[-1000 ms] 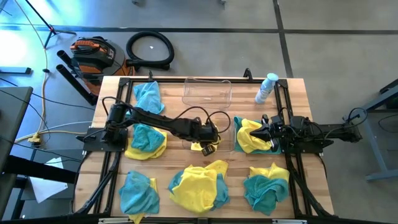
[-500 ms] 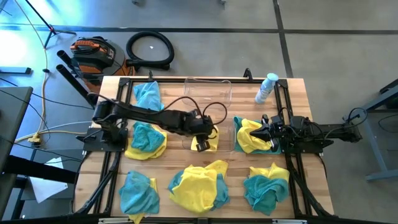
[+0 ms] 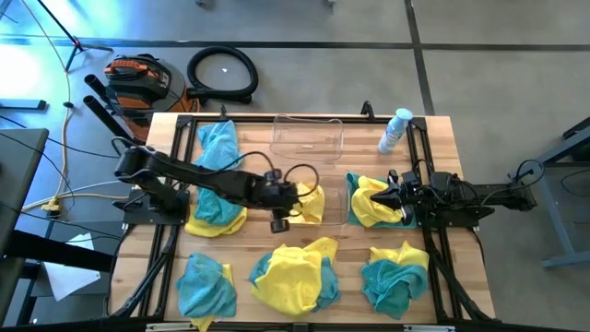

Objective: Sort microfiber towel by color & place in baskets
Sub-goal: Put the yellow towel into the bottom transparent bin

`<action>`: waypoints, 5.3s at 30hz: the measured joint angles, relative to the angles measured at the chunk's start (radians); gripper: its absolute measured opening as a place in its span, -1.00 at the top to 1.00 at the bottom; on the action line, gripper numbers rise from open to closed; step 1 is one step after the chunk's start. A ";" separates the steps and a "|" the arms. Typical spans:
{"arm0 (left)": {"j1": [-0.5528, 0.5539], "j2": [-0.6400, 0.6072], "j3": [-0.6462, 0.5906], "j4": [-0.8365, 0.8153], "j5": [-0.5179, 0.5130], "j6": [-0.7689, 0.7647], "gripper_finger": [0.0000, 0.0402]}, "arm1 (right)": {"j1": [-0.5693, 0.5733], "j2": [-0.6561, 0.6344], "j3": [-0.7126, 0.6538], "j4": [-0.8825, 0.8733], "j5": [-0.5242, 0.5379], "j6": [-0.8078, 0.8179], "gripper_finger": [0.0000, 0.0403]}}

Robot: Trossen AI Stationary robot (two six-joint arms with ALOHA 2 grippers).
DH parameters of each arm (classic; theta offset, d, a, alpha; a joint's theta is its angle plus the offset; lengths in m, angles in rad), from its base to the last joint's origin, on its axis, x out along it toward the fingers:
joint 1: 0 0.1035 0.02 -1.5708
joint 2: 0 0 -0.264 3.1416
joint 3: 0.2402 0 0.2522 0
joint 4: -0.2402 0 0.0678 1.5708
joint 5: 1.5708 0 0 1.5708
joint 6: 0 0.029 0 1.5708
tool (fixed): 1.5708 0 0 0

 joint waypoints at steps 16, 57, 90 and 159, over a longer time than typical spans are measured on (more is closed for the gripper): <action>-0.052 -0.614 -0.504 0.142 -0.089 -0.106 0.24 | 0.000 0.000 0.000 0.000 0.000 0.000 1.00; -0.061 -1.054 -1.048 0.446 -0.148 -0.037 0.24 | 0.000 0.018 0.035 -0.050 0.313 -0.037 1.00; -0.061 -1.055 -1.048 0.563 -0.125 0.034 0.24 | 0.000 1.051 0.740 -1.023 0.281 0.347 0.62; -0.061 -1.054 -1.048 0.556 -0.120 0.042 0.24 | 0.405 1.031 1.164 -1.056 0.738 0.403 1.00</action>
